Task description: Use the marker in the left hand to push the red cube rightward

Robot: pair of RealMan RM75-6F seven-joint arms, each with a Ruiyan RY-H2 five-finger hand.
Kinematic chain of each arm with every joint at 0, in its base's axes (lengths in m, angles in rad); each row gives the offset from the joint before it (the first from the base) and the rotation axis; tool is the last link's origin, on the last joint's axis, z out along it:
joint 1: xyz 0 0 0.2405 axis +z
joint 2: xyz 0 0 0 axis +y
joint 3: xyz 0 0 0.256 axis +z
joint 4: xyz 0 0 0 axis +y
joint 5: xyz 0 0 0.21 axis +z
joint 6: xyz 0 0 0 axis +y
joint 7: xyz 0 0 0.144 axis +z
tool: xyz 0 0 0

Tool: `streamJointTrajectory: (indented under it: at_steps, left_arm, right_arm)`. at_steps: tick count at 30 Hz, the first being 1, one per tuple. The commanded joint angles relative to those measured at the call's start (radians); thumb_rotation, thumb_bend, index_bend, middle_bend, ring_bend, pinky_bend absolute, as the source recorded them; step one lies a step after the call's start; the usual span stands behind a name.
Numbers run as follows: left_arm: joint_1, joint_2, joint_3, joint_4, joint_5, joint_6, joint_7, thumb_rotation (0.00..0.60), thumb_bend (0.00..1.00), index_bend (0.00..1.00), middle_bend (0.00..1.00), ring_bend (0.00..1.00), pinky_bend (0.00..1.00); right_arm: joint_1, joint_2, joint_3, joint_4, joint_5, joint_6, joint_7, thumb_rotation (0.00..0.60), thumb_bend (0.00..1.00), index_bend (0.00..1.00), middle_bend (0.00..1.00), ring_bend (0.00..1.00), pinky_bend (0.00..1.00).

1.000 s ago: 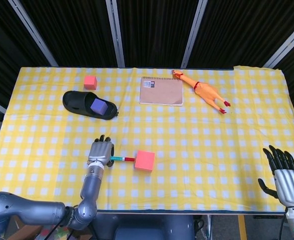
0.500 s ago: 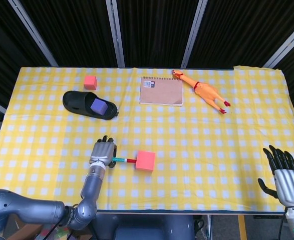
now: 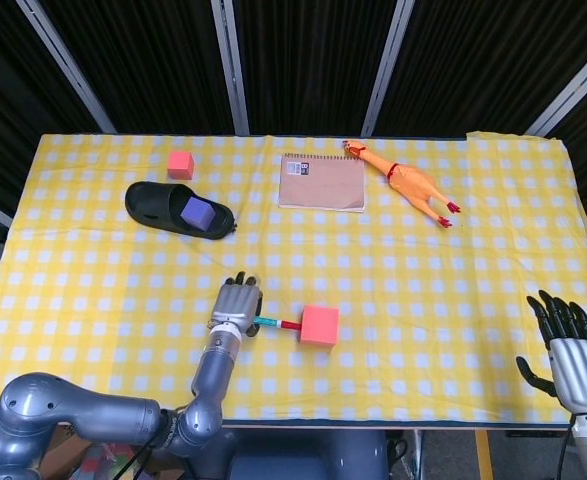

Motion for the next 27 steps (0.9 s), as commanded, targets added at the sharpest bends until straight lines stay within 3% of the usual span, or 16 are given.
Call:
streamJointTrajectory:
  at_steps: [1,27]
  left_arm:
    - [-0.022,-0.021,-0.013,0.020,-0.005,-0.012,0.006,0.600,0.51,0.61,0.13,0.02,0.14]
    - [-0.076,-0.016,-0.034,-0.010,-0.042,0.025,0.051,0.600,0.52,0.61,0.13,0.02,0.14]
  right_arm:
    - [0.000,0.000,0.000,0.000,0.000,0.000,0.001,0.600,0.38,0.00,0.00,0.00,0.00]
    - [-0.002,0.002,0.000,-0.003,0.000,0.002,0.005,0.600,0.38,0.00,0.00,0.00,0.00]
